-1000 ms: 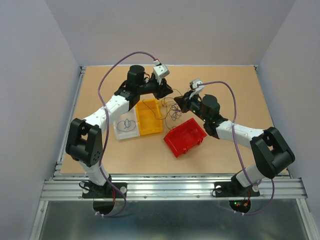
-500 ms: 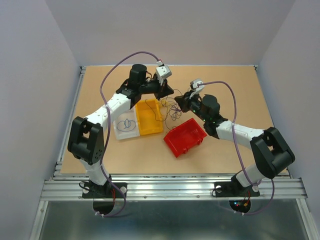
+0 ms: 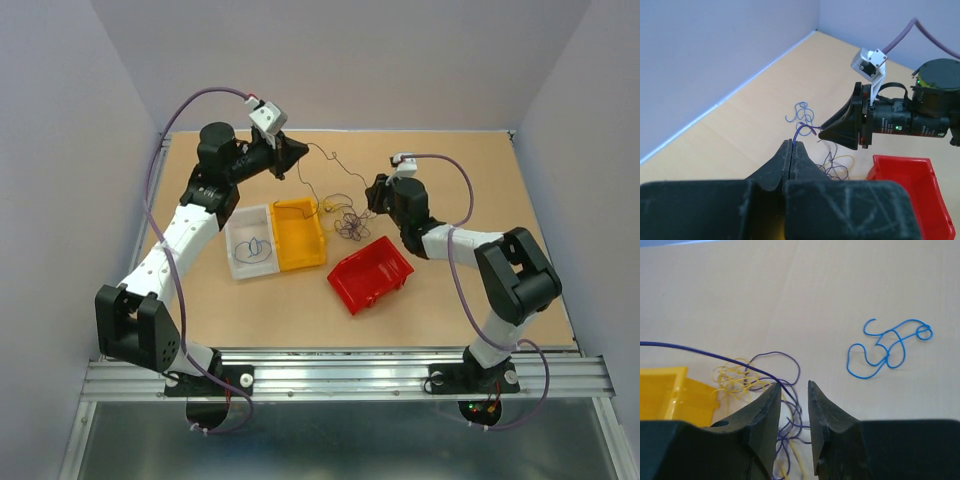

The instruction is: Untangle the cables

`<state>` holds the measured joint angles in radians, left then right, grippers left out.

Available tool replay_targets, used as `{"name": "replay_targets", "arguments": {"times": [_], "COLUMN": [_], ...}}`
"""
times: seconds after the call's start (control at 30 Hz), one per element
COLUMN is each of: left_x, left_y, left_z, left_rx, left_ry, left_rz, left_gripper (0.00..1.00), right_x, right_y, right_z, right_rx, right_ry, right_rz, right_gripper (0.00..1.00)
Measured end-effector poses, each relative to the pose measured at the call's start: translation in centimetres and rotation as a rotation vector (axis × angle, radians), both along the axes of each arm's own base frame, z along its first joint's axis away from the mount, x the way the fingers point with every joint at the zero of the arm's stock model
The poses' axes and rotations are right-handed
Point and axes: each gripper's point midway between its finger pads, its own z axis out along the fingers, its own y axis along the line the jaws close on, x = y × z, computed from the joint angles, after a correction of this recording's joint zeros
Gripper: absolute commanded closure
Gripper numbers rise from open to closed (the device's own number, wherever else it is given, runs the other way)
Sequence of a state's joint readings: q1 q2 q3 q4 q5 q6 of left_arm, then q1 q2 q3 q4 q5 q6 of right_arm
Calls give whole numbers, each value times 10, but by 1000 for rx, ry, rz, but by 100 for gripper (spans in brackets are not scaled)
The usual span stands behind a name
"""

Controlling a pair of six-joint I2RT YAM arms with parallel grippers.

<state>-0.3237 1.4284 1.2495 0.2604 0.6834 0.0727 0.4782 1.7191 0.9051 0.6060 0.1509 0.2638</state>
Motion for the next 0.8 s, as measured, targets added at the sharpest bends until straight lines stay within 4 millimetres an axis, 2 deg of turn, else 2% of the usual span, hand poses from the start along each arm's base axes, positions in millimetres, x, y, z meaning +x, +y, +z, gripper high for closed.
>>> {"name": "replay_targets", "arguments": {"times": [0.1, 0.23, 0.33, 0.43, 0.57, 0.73, 0.8], "left_x": [-1, 0, 1, 3, 4, 4, 3], "left_y": [6, 7, 9, 12, 14, 14, 14], "left_z": [11, 3, -3, -6, -6, -7, -9], "left_rx": [-15, -11, -10, -13, -14, -12, -10], "left_ry": [-24, -3, 16, 27, 29, 33, 41], "left_rz": [15, 23, 39, 52, 59, 58, 57], "left_gripper": [100, 100, 100, 100, 100, 100, 100], "right_x": [6, 11, 13, 15, 12, 6, 1], "right_y": [-16, -34, -40, -43, -33, -15, -3], "right_z": [-10, -14, -18, -21, -21, -15, -12], "right_rx": [12, 24, 29, 30, 39, 51, 61], "right_ry": [40, 60, 77, 90, 98, 82, 76], "right_rz": [-50, -113, -139, -142, -66, 58, 132], "right_gripper": [66, 68, 62, 49, 27, 24, 19]}}
